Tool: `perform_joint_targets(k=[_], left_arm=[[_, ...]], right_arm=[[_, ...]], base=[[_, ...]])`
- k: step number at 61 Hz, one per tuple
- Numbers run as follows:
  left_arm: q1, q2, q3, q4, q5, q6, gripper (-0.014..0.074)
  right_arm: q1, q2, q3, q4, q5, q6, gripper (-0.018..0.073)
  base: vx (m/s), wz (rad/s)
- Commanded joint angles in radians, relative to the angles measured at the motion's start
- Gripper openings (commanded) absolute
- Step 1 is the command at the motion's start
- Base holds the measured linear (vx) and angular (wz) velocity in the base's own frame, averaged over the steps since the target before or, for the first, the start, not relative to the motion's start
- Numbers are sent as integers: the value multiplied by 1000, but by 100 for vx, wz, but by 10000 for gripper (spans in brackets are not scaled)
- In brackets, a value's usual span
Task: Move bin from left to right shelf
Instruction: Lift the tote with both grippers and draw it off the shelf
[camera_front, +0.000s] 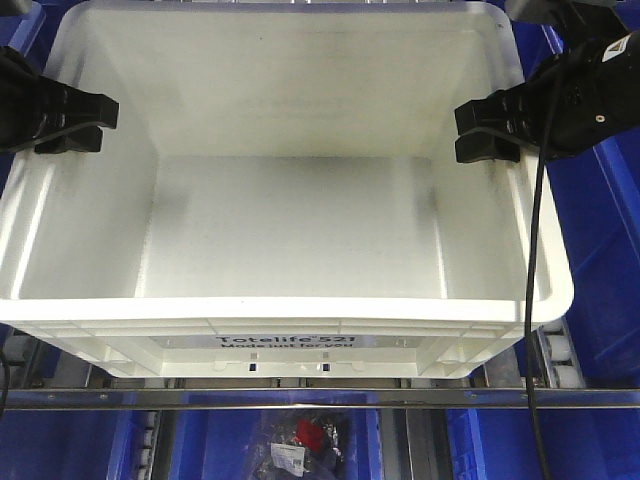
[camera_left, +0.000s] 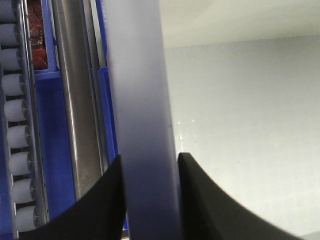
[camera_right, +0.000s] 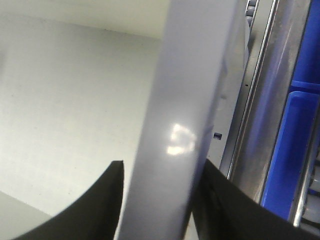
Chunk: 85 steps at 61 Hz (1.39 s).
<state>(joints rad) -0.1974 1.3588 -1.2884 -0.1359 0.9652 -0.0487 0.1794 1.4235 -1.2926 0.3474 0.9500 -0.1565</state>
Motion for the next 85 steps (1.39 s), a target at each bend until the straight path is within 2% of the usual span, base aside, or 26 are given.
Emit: perform_joint_targets(k=[1, 85], left_arm=[[-5, -47, -40, -3, -102, 29, -8], [-5, -47, -40, -3, -102, 29, -8]], right_arm=[[-5, -43, -36, 3, -73, -19, -4], [-5, -43, -36, 3, -73, -19, -4]], base=[[0, 0], [-4, -3]])
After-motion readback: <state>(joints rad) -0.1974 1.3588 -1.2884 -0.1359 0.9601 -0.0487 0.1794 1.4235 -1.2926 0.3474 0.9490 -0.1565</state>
